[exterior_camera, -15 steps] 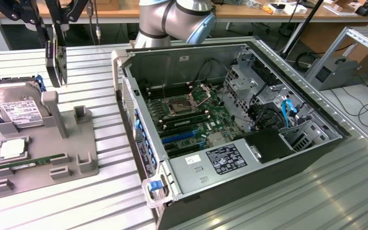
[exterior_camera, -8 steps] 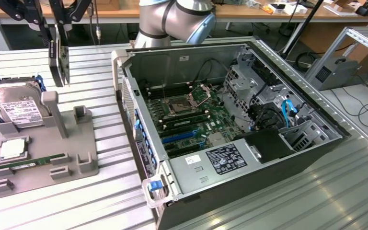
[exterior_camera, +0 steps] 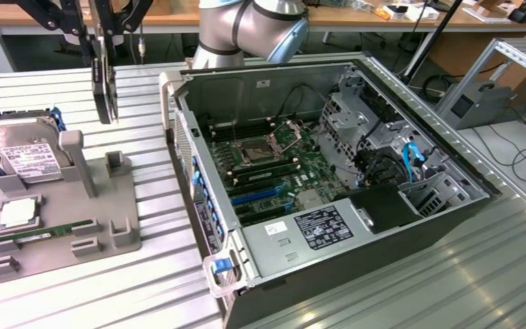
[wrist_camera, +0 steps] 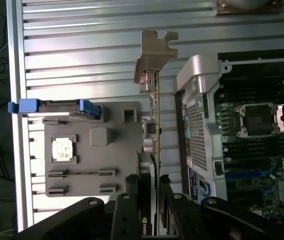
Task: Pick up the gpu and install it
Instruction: 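Pick up the gpu and move the gpu toward the slot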
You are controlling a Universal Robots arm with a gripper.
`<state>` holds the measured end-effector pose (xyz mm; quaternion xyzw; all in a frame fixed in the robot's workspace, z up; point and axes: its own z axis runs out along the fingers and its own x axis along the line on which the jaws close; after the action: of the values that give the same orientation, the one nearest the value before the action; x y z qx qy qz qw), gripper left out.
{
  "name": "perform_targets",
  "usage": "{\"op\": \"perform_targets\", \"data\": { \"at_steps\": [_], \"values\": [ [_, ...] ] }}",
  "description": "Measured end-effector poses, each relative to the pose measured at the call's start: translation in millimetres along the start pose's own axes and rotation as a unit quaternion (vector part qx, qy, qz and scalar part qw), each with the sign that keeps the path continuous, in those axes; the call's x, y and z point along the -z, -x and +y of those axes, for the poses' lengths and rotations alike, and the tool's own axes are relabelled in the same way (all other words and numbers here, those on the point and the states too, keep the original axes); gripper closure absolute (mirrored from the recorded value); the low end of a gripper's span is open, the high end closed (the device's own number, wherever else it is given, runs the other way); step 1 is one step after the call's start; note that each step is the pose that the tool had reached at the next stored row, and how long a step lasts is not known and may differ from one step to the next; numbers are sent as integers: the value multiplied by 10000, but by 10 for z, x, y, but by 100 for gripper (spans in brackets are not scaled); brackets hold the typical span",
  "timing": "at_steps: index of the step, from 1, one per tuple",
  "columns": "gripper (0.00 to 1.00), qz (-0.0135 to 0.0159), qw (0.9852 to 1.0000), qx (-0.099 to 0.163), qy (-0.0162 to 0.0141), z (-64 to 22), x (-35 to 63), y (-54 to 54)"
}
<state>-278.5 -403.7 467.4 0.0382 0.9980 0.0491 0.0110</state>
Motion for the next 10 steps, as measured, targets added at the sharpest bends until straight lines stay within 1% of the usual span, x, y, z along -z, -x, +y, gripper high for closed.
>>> {"op": "perform_targets", "data": {
  "at_steps": [1, 2, 3, 4, 10],
  "values": [
    [73, -4, 10000, 1, -76, 2, -1, 16],
    [73, -13, 9998, 5, -196, 2, -1, 35],
    [73, -14, 9998, 5, -221, 4, -1, 48],
    [73, -14, 9997, 6, -227, 5, -2, 60],
    [73, -11, 9997, 8, -231, 9, -3, 120]
  ]
}}
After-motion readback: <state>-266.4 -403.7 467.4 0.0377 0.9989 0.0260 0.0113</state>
